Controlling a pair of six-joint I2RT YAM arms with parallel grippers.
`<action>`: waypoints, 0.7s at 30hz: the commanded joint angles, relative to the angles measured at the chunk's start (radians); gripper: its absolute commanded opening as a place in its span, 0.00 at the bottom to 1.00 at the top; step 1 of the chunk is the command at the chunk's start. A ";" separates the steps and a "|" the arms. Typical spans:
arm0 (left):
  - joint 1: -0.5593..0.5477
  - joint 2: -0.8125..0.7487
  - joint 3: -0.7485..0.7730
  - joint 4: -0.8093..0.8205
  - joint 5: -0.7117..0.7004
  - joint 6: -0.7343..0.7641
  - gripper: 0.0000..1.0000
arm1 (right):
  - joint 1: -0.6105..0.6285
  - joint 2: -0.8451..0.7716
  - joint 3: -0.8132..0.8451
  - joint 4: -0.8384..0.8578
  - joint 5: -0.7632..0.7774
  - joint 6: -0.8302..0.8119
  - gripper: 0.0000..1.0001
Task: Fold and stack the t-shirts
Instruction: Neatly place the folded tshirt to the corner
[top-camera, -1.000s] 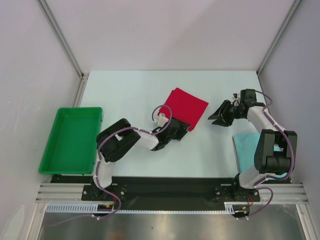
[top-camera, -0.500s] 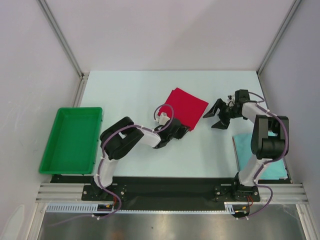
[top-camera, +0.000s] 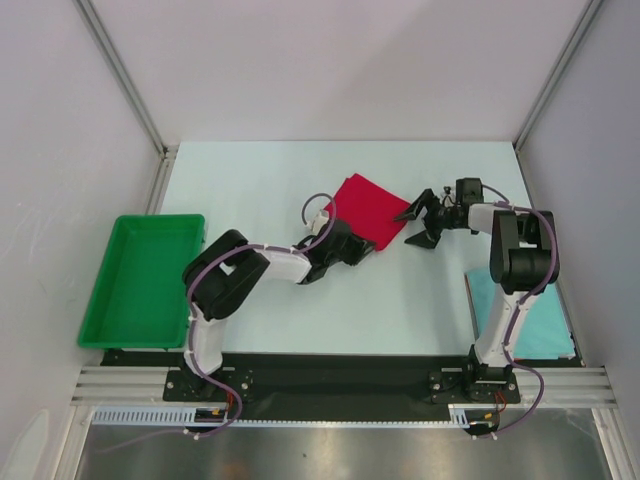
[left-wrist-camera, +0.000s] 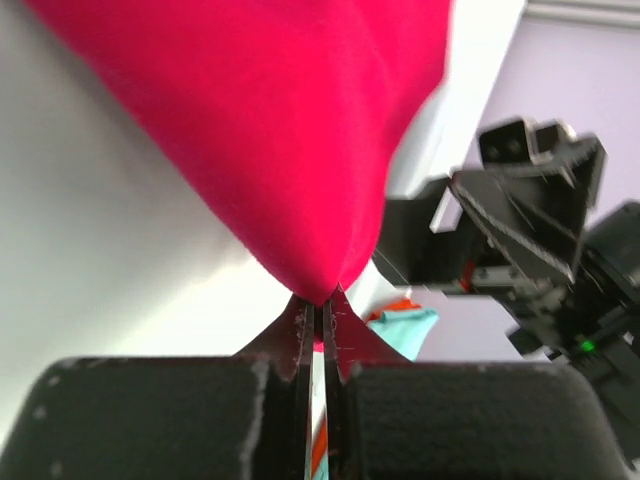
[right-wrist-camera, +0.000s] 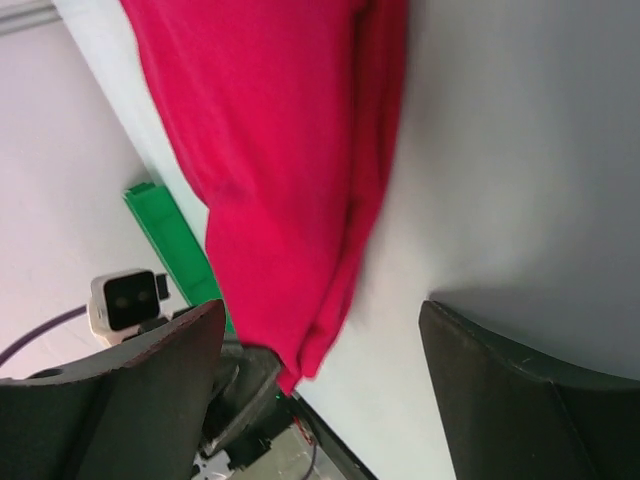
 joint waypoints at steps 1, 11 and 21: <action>0.011 -0.077 0.053 -0.003 0.059 0.041 0.00 | 0.025 0.015 0.013 0.166 -0.035 0.139 0.85; 0.037 -0.149 0.038 -0.033 0.116 0.075 0.00 | 0.032 0.058 0.018 0.184 0.024 0.223 0.81; 0.052 -0.191 0.021 -0.055 0.153 0.080 0.01 | 0.074 0.115 0.042 0.278 0.106 0.326 0.73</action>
